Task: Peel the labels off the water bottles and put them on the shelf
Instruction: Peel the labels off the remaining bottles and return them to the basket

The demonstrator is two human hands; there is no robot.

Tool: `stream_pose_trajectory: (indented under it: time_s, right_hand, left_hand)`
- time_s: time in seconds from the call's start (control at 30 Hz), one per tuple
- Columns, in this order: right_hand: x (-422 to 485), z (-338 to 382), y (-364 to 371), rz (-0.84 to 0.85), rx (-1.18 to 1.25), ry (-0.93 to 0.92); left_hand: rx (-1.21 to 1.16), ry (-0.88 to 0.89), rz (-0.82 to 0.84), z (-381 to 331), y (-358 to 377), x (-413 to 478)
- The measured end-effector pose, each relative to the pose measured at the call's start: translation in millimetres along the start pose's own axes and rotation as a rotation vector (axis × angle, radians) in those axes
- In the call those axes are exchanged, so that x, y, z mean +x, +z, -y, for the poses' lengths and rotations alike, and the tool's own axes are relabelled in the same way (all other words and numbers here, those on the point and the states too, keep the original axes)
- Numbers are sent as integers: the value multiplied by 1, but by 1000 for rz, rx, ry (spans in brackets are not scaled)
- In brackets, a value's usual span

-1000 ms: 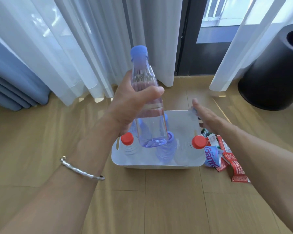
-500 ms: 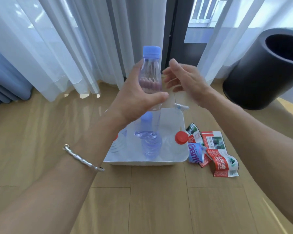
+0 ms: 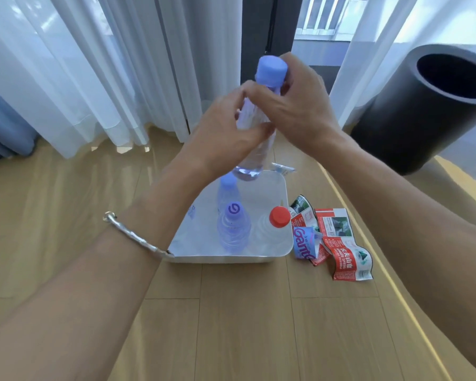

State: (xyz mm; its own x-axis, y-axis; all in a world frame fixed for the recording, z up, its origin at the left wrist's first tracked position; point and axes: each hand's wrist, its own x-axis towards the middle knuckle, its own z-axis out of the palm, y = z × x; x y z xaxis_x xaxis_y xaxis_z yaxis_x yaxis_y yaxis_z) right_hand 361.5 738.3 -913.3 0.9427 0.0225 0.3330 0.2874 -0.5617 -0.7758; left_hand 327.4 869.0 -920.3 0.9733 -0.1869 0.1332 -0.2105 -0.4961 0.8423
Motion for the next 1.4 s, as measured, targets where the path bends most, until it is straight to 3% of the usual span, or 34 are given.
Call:
stream_pose_trajectory:
  time_s: [0.13, 0.27, 0.43, 0.57, 0.7, 0.83, 0.93, 1.13, 1.3, 1.4]
  right_hand:
    - [-8, -26, 7, 48, -167, 57]
    - [-26, -56, 24, 238, -367, 168]
    - [-54, -90, 46, 429, -529, 270]
    - [-58, -96, 53, 454, -565, 301]
    - [-47, -85, 59, 589, -639, 267]
    - [-37, -61, 74, 686, -544, 115]
    - [-39, -51, 89, 720, -540, 113]
    - [-43, -56, 89, 595, -512, 117]
    - [-17, -23, 58, 349, -308, 28]
    - [-5, 0, 44, 177, -131, -51]
  left_hand:
    - [158, -177, -22, 20, -5, -10]
    - [223, -302, -47, 41, -12, -17]
    - [428, -342, 40, 55, -10, -28]
    - [479, -344, 122, 60, -6, -34]
    - [485, -355, 128, 63, -5, -32]
    - [489, -374, 100, 67, -10, -29]
    - [500, -388, 112, 69, -14, -32]
    - [465, -386, 109, 69, -21, -35]
    - [333, -399, 70, 66, -24, -28]
    - [123, -340, 43, 63, -24, -27]
